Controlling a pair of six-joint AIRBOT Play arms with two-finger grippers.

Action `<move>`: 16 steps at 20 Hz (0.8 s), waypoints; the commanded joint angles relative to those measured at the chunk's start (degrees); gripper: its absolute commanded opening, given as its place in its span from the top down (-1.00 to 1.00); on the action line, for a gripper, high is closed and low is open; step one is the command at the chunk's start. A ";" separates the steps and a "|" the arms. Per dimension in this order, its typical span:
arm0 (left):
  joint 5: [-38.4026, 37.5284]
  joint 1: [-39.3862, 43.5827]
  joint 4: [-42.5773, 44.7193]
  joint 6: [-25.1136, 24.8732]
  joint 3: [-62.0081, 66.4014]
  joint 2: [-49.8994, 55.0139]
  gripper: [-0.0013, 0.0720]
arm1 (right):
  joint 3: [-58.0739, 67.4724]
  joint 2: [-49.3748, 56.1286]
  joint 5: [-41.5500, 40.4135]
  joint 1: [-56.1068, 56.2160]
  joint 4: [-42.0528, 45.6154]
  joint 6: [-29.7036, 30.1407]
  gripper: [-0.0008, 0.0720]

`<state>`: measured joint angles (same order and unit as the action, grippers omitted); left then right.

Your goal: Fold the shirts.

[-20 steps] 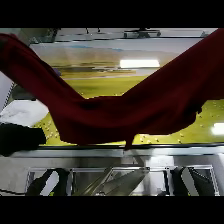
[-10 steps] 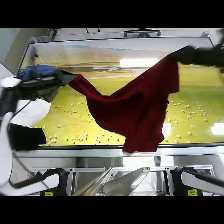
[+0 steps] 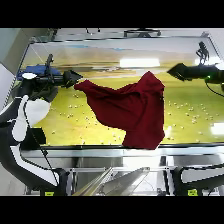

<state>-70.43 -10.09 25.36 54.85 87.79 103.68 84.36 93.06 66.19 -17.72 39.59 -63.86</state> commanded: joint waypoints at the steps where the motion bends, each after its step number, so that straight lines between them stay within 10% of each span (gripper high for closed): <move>1: -10.23 -2.67 7.17 4.31 0.39 0.83 -0.99 | -4.57 -0.24 16.96 -5.62 4.48 -2.29 -0.10; 11: -3.17 8.44 10.64 4.11 -14.69 3.52 -0.94 | -41.51 -16.17 8.48 -9.20 13.49 -4.79 -0.24; 16: -1.09 10.54 10.95 3.89 -14.67 3.50 0.44 | -51.76 -16.96 -0.52 -1.05 9.84 -4.24 -0.45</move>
<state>-72.99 -0.75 36.07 58.94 73.38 106.98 38.11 76.97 71.26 -22.81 51.29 -68.23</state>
